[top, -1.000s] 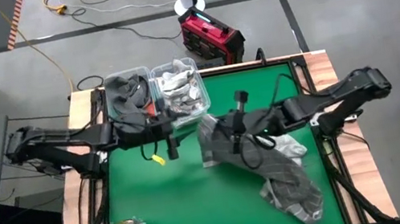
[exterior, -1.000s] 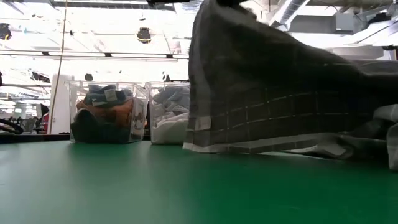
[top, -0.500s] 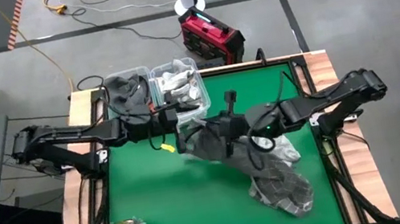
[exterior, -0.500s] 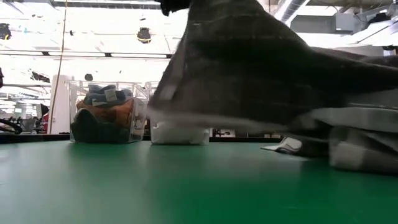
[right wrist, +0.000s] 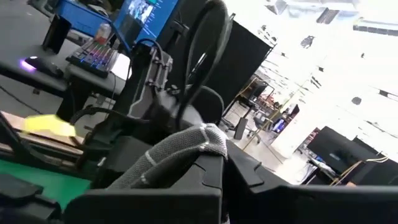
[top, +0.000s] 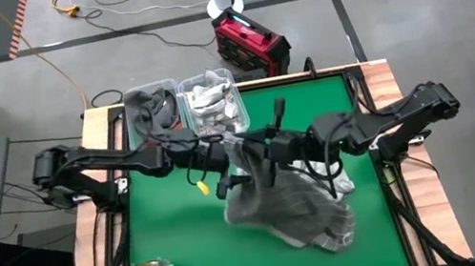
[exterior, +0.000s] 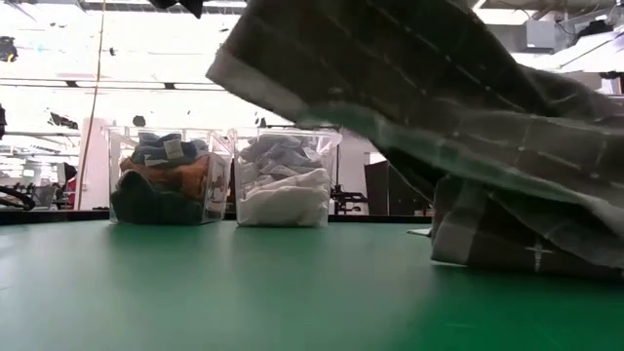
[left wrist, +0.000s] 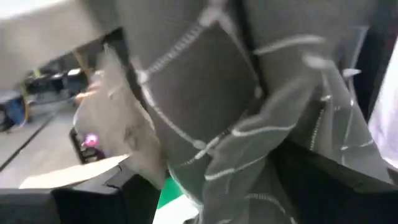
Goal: Sort towels by color in basket
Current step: Put the gray towel into the left transparent bin
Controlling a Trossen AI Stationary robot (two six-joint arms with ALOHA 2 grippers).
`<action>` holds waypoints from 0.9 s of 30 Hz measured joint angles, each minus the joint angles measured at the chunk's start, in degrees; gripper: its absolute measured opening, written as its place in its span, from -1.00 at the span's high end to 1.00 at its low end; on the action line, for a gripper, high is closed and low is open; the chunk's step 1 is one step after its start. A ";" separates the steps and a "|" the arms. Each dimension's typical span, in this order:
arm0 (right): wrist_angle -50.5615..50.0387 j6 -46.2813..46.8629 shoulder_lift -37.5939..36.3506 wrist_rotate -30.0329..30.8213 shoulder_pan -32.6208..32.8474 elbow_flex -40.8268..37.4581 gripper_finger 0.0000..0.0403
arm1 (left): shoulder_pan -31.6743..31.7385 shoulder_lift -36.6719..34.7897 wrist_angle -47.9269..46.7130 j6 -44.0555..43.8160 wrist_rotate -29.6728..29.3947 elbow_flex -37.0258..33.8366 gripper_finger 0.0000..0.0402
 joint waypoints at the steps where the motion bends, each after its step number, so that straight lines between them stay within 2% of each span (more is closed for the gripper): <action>1: 0.01 -0.23 0.00 0.07 0.07 0.14 0.89 | -0.05 0.02 0.05 0.30 0.15 0.00 -0.39; 4: 0.29 -0.78 0.00 0.11 0.05 0.56 0.86 | -0.10 0.02 0.67 0.91 0.26 0.00 -0.24; 7: 0.23 -0.81 0.00 0.23 -0.51 0.72 0.82 | -0.08 0.02 0.91 0.92 2.26 0.00 0.03; 13: -4.96 1.65 -0.04 2.57 -2.65 0.72 0.79 | -1.05 -0.02 0.18 1.95 3.89 0.00 0.85; 14: -6.70 2.71 -0.04 3.26 -2.87 0.72 0.76 | -1.14 -0.25 -0.16 2.12 4.64 -0.02 0.92; 18: -15.22 7.54 -1.47 6.70 -3.07 0.72 0.57 | -1.21 -3.17 -0.74 2.77 7.86 -0.02 0.97; 23: -25.13 17.68 -5.45 6.93 -3.16 0.76 0.19 | -1.19 -9.98 -0.75 5.92 7.86 -0.02 0.98; 27: -33.53 25.15 -7.78 6.92 -3.14 0.76 -0.13 | -0.56 -14.83 -0.31 9.80 3.12 -0.02 0.99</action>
